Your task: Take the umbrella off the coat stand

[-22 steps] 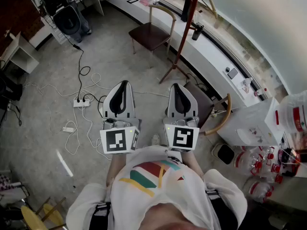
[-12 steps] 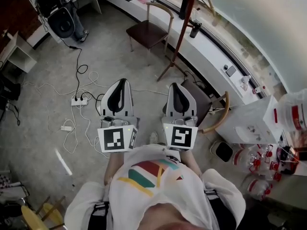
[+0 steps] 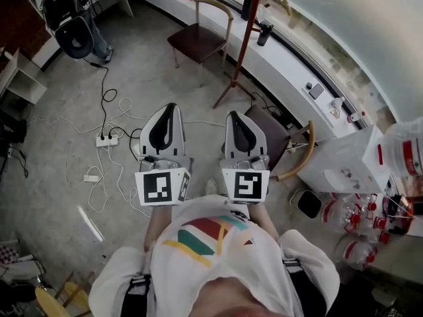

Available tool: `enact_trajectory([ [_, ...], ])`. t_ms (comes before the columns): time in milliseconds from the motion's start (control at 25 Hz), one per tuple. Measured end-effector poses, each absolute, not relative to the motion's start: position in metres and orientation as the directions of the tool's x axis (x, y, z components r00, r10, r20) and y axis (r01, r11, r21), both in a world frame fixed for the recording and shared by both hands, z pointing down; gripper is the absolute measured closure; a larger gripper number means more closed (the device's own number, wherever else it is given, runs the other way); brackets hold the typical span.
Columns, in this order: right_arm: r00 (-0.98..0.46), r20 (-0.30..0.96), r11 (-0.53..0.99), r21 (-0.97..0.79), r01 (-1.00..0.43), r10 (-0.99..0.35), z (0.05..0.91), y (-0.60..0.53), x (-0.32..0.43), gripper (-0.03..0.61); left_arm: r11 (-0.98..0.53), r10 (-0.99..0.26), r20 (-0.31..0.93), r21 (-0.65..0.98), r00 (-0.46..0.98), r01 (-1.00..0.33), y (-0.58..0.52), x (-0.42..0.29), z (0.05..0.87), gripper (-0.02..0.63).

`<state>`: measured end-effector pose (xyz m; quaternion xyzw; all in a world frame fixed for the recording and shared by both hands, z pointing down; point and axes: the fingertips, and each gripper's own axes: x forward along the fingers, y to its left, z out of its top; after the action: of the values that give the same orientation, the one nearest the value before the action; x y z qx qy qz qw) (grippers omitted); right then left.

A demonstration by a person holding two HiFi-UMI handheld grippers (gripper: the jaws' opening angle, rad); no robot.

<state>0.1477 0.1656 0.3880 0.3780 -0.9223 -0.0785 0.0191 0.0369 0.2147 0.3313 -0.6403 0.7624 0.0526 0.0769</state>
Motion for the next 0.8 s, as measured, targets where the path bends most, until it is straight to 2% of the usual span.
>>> enact_trajectory([
  [240,-0.720,-0.039,0.713,0.110,-0.692,-0.693,0.398,0.150,0.152,0.578,0.195,-0.965,-0.181,-0.021,-0.189,-0.980,0.203,0.034,0.338,0.605],
  [480,-0.745,0.004,0.743,0.083,-0.664,-0.667,0.412,0.147,0.140,0.578,0.233,-0.961,-0.154,-0.008,-0.229,-0.973,0.206,0.018,0.353,0.605],
  [800,-0.781,0.021,0.775,0.143,-0.616,-0.624,0.417,0.130,0.105,0.578,0.247,-0.952,-0.175,0.033,-0.249,-0.968,0.182,-0.018,0.364,0.604],
])
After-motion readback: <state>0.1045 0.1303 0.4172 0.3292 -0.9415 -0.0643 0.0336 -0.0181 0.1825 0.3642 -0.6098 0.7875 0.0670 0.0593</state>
